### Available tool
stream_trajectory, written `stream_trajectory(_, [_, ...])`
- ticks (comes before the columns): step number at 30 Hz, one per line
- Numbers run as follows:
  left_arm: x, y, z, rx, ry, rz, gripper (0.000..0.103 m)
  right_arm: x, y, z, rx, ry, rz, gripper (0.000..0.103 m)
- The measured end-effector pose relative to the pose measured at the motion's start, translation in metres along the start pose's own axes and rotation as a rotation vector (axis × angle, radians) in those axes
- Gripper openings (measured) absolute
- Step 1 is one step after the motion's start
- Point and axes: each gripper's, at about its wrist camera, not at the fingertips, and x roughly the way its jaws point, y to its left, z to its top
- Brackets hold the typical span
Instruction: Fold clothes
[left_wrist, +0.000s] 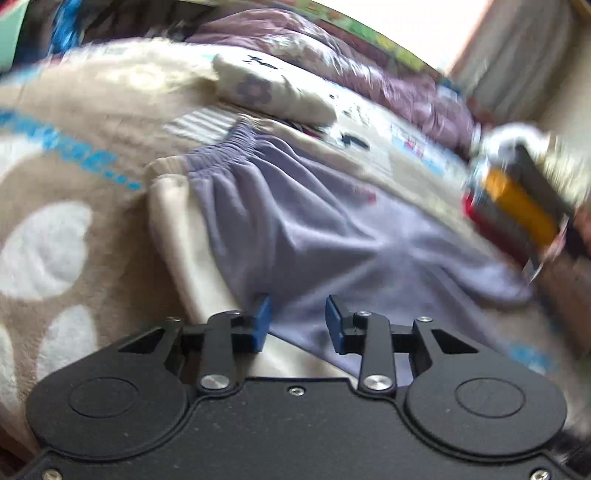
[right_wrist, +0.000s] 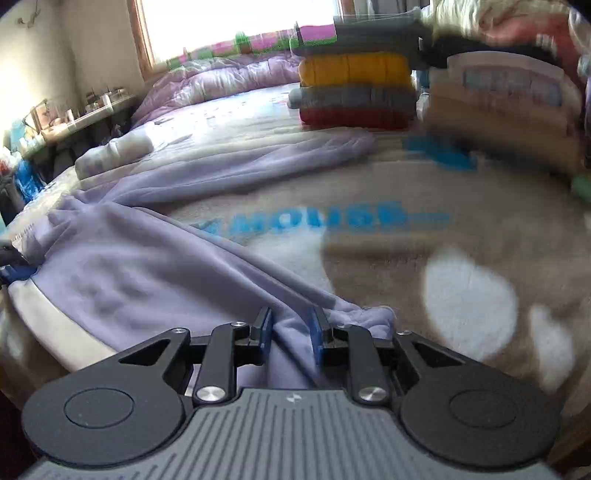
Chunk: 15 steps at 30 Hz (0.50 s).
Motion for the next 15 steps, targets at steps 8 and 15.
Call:
stream_trajectory(8, [0.013, -0.006, 0.037, 0.116, -0.089, -0.001, 0.047, -0.017, -0.006, 0.009, 0.030, -0.066, 0.011, 0.025])
stream_trajectory(15, [0.043, -0.013, 0.060, 0.159, 0.012, 0.038, 0.039, -0.009, -0.006, 0.030, 0.023, -0.023, 0.007, 0.025])
